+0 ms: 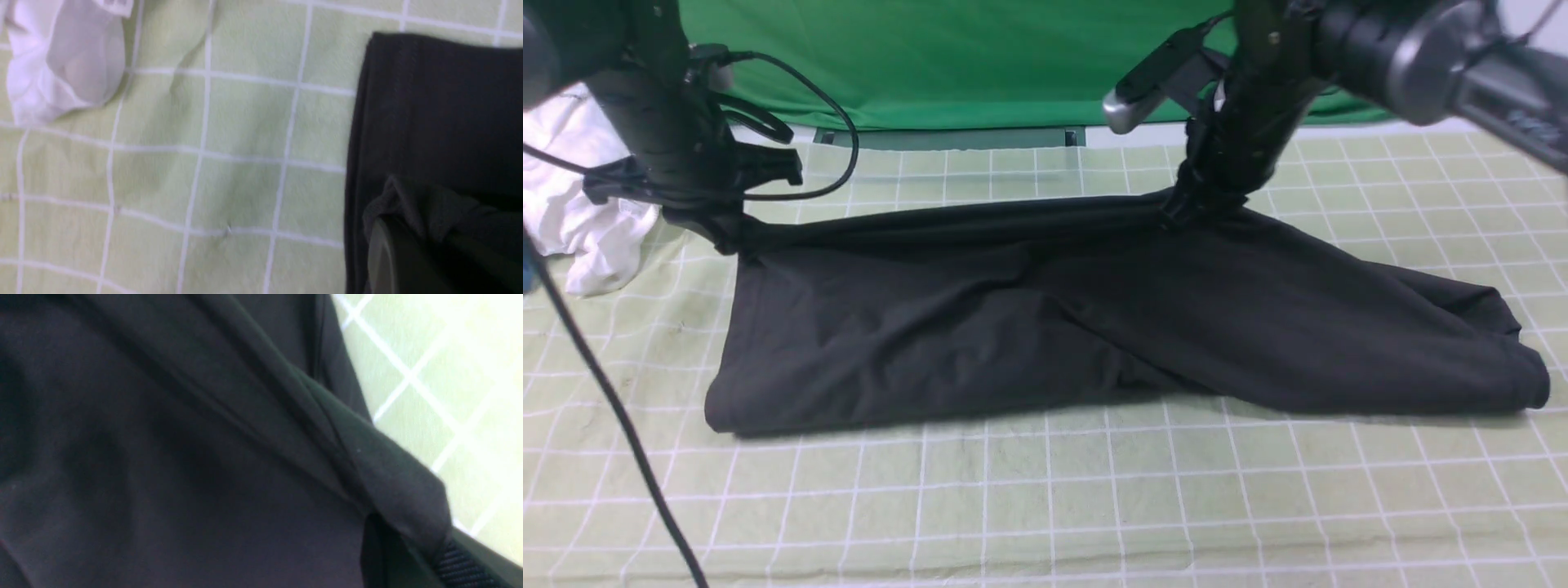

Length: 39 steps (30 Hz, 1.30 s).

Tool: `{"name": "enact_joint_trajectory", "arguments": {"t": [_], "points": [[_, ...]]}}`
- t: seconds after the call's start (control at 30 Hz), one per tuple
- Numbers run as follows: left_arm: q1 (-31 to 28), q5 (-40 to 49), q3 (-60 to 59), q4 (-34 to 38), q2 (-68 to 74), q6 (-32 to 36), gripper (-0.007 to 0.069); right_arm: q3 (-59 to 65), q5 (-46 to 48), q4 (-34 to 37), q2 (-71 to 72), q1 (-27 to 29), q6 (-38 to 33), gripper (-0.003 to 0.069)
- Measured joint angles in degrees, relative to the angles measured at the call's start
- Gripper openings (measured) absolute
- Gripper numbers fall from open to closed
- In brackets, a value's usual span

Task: Fold a long-sleeved shirt over a green coffee tablecloth.
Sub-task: 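Fold the black garment in half by bringing its near edge over to the far edge, then pull the folded dark garment lengthwise by its ends to straighten it flat on the table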

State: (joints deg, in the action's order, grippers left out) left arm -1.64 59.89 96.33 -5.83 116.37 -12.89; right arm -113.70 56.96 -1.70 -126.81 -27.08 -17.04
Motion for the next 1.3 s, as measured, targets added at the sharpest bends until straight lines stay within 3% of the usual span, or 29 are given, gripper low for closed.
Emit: {"name": "enact_joint_trajectory", "arguments": {"t": [0.33, 0.57, 0.67, 0.8, 0.87, 0.97, 1.03, 1.07, 1.23, 1.3], "points": [[-0.04, -4.24, 1.78, -2.75, 4.32, 0.00, 0.0037, -5.75, -4.13, -0.05, -7.79, 0.32, 2.60, 0.0091], [-0.11, -6.23, 2.32, -7.27, 4.38, 0.00, 0.0197, -8.96, -4.27, -0.66, -7.91, 0.32, 6.28, 0.0333], [-0.13, -5.13, 4.08, -8.98, 4.01, -0.22, 0.0277, -13.30, 1.02, -0.66, -7.91, 0.32, 6.69, 0.0370], [-0.29, -2.38, 7.91, -8.85, 2.49, 0.05, 0.0321, -20.24, 8.95, -0.91, -7.91, 0.32, 7.42, 0.0330], [-0.33, -0.11, 9.90, -7.59, 1.28, 1.91, 0.0299, -23.02, 10.97, -1.58, -7.13, 0.32, 8.92, 0.0255], [-0.33, 3.75, 11.52, -3.39, -1.19, 6.55, 0.0190, -23.90, 12.06, -1.23, -4.04, 0.32, 11.59, 0.0094], [-0.33, 5.64, 11.52, -1.59, -2.49, 8.29, 0.0129, -23.95, 12.29, -0.38, -2.31, 0.32, 12.13, 0.0048], [-0.33, 8.17, 11.16, 1.20, -4.10, 10.45, 0.0056, -23.67, 12.29, 1.29, 0.46, 0.32, 12.31, 0.0015], [-0.33, 8.45, 4.11, 13.07, -10.24, 16.38, 0.0011, -17.04, 12.24, 3.28, 8.14, 0.32, 12.31, -0.0003], [0.30, 6.34, -4.07, 20.12, -15.28, 20.67, 0.0011, -8.74, 12.24, 3.39, 13.20, 0.34, 12.31, -0.0004]]}}
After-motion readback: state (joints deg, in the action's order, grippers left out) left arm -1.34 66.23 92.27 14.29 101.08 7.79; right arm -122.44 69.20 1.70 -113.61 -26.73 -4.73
